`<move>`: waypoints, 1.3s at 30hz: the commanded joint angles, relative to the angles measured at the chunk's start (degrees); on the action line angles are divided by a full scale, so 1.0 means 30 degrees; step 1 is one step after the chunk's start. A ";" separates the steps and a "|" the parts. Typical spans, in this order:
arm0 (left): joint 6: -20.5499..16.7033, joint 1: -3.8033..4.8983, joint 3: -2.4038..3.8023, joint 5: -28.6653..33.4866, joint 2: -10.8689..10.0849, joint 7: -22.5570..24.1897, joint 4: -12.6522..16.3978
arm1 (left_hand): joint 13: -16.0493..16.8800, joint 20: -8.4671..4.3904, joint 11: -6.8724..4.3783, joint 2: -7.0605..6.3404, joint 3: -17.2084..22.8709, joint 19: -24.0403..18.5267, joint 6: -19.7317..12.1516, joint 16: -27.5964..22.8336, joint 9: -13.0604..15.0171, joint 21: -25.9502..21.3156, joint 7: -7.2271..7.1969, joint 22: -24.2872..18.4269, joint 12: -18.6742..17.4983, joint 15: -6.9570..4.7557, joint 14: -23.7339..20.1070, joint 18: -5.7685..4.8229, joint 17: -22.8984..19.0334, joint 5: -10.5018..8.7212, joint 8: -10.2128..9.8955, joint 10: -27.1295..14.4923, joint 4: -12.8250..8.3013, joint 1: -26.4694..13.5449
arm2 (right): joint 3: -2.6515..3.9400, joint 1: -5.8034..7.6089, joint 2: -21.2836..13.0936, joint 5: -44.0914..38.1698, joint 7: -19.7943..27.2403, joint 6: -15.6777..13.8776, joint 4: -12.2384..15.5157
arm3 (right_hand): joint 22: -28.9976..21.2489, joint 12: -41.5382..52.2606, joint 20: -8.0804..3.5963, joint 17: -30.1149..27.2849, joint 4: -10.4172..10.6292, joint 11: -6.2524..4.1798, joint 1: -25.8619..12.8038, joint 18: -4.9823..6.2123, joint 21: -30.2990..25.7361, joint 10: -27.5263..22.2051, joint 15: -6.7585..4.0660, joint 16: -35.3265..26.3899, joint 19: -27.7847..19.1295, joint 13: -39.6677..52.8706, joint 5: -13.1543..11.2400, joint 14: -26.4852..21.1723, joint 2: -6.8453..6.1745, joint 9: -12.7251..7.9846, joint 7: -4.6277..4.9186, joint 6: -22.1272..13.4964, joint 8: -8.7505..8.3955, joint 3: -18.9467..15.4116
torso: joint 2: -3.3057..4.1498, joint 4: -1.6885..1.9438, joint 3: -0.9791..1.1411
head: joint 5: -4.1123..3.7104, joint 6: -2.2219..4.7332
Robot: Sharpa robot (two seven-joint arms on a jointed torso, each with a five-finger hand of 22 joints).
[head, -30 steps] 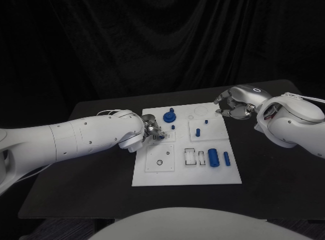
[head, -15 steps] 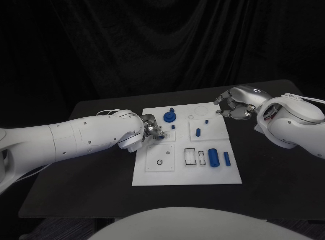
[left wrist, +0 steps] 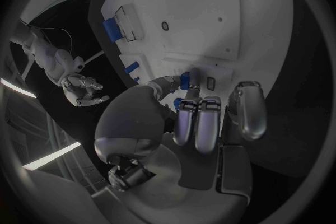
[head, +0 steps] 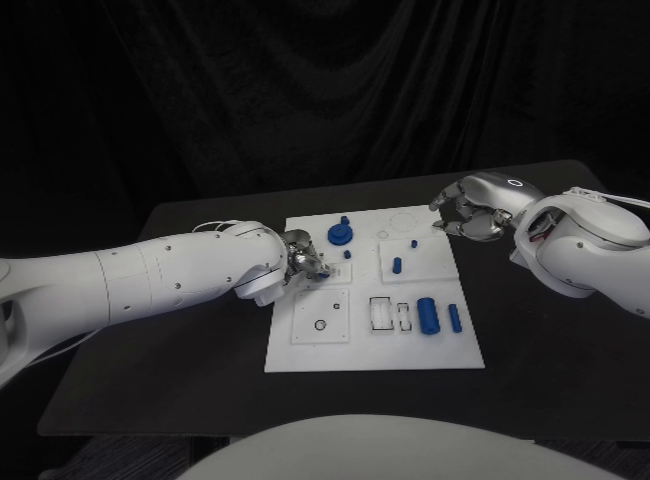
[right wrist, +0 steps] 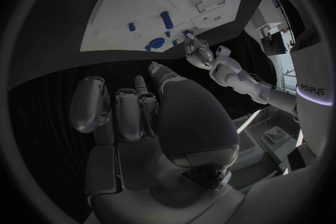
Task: Assemble the parts on the task board
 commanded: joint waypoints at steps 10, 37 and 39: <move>0.0949 -0.0113 -0.0049 0.0133 -0.0035 -0.0019 0.0018 | 0.5019 -0.0009 -0.0137 -0.0053 0.0209 -0.0130 0.0423 0.0049 0.0046 -0.0112 -0.0537 0.3262 -0.0085 -0.0144 0.1986 0.0310 0.5029 0.0122 -0.0006 0.2054 -0.0191 0.0077 | 0.0015 -0.0068 -0.0012 -0.0022 -0.0361 0.0153 0.0005 | 0.2843 -0.0138 0.0070 -0.0056 0.0028 -0.0023 0.0018 0.0268 -0.0187 -0.0175 0.0144 -0.0098 -0.0149 0.0819 0.0099 0.0457 0.0147 -0.0023 -0.0017 0.0209 0.0066 0.0101 | 0.0019 -0.0008 0.0019 | 0.0016 -0.0004; 0.1762 -0.0248 -0.0049 0.0133 0.0337 -0.1093 -0.0714 | 0.5019 0.0562 0.0639 0.0249 -0.3674 -0.0743 -0.1240 0.0049 -0.0736 -0.1186 0.0308 0.2998 -0.0085 0.0515 0.1986 0.0494 0.5029 -0.5165 -0.1932 0.2054 0.2832 -0.1569 | 0.0015 -0.0104 0.0010 -0.0022 -0.0431 0.0472 0.0022 | 0.2810 -0.0222 0.0085 -0.0126 0.0047 0.0002 -0.0020 0.0290 -0.0316 -0.0285 0.0167 -0.0156 -0.0191 0.0692 0.0070 0.0429 0.0108 -0.0038 0.0006 0.0232 0.0045 0.0096 | 0.0016 -0.0043 0.0016 | 0.0066 -0.0004; 0.1771 -0.0261 -0.0049 0.0133 0.0340 -0.1135 -0.0717 | 0.5019 0.0597 0.0664 0.0261 -0.3947 -0.0737 -0.1285 0.0049 -0.0717 -0.1185 0.0331 0.3000 -0.0085 0.0545 0.1986 0.0495 0.5029 -0.5240 -0.1932 0.2054 0.3009 -0.1672 | 0.0015 -0.0107 0.0005 -0.0022 -0.0435 0.0503 0.0024 | 0.2810 -0.0222 0.0085 -0.0126 0.0047 0.0002 -0.0020 0.0290 -0.0316 -0.0285 0.0167 -0.0156 -0.0191 0.0692 0.0070 0.0429 0.0108 -0.0038 0.0006 0.0232 0.0045 0.0096 | 0.0019 -0.0029 0.0016 | 0.0077 -0.0004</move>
